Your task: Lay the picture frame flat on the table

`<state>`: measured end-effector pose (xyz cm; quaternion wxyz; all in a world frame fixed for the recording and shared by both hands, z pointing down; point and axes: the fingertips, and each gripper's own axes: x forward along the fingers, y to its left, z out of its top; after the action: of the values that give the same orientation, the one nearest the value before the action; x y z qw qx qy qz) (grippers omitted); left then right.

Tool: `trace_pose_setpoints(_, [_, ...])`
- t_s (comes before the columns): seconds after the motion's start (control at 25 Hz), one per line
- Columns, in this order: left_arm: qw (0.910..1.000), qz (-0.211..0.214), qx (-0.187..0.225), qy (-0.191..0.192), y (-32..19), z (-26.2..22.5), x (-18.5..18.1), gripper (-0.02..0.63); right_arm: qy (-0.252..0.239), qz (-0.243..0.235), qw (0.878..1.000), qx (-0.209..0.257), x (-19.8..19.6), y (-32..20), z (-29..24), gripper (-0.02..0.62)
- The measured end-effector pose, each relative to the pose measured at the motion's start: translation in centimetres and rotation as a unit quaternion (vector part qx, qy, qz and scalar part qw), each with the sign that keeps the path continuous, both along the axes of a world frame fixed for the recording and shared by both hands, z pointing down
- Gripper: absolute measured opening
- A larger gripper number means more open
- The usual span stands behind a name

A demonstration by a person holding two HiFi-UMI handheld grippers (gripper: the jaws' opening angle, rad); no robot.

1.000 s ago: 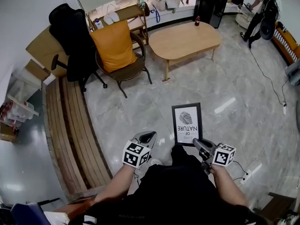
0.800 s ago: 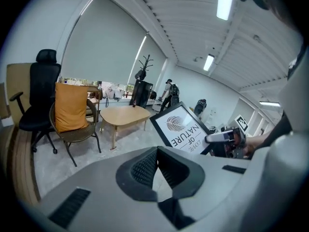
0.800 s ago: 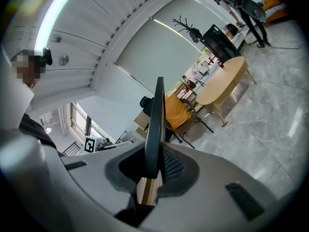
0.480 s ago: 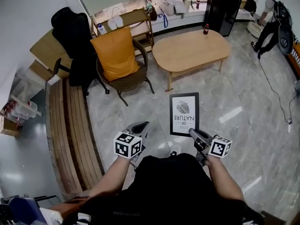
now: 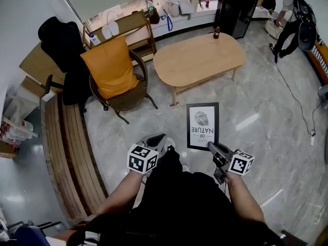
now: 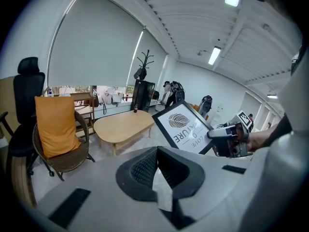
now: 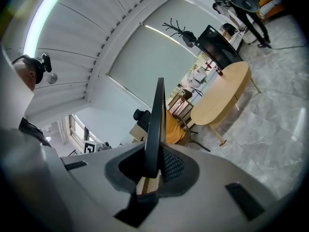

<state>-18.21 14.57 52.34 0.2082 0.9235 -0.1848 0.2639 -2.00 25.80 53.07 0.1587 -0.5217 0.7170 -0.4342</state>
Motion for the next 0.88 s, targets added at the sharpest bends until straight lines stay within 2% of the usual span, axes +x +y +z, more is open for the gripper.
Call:
trace_pose_setpoints(0.32, [0.9995, 0.023, -0.020, 0.001, -11.4, 1.9, 8.9, 0.005, -0.003, 0.026, 1.000, -0.015, 7.3, -9.5, 1.1, 0.034])
trace_pose_setpoints(0.56, [0.9980, 0.057, -0.014, 0.023, -21.9, 0.1, 16.4, 0.005, 0.012, 0.034, 0.998, -0.047, 12.4, -18.3, 0.5, 0.034])
trace_pose_setpoints(0.76, [0.9982, 0.050, 0.002, 0.033, -31.0, -0.4, 19.8, 0.005, 0.031, 0.031, 0.998, -0.041, 14.9, -26.5, 0.6, 0.034])
trace_pose_setpoints(0.88, [0.9985, 0.042, 0.000, 0.034, -34.0, -0.5, 20.6, 0.005, 0.034, 0.022, 0.998, -0.043, 15.9, -29.7, 0.9, 0.034])
